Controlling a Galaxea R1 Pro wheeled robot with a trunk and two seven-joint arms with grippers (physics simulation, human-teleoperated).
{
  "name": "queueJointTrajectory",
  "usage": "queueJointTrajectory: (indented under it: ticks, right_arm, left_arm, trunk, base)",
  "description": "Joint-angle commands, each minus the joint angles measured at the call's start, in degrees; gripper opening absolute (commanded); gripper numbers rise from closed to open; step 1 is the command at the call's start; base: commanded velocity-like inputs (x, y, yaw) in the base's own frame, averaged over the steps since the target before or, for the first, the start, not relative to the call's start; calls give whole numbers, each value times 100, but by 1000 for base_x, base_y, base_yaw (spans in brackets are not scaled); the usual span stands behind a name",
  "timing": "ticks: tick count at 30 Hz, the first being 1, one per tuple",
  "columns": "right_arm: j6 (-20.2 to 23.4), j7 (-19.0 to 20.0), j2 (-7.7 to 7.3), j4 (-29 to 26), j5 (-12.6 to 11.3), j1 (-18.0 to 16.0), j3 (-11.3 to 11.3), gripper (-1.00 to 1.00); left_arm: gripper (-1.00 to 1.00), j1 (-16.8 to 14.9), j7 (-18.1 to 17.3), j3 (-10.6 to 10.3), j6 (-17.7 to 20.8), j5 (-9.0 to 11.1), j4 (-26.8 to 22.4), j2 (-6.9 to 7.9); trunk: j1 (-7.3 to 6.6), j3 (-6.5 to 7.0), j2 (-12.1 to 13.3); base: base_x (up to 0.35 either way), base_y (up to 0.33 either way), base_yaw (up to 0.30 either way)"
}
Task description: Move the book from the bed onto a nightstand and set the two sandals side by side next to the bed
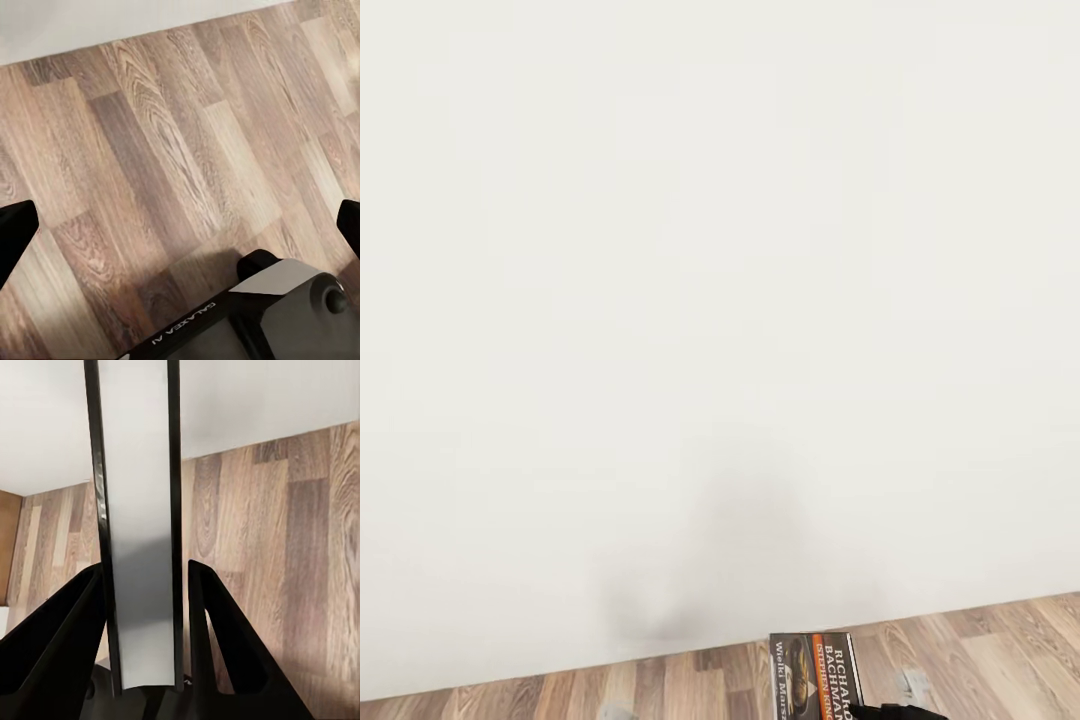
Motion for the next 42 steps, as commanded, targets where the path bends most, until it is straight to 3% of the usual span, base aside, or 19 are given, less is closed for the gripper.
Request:
queueJointTrajectory:
  ticks: [1,14,42]
  right_arm:
    - [61,24,1,-1,-33,-4,-26,-100]
    - [62,43,-2,-1,-40,-4,-27,-100]
    - [63,30,-7,-1,-50,-4,-25,-100]
  left_arm:
    - [100,-5,-6,-48,-22,55,6,5]
    - [100,-5,-6,-47,-27,55,6,5]
    - [100,-5,-6,-48,-31,57,6,5]
  trunk:
    - [4,-7,-4]
    - [4,-9,-4]
    - [4,-67,-4]
  base:
    - [326,0,0]
    - [310,0,-16]
    - [7,0,-265]
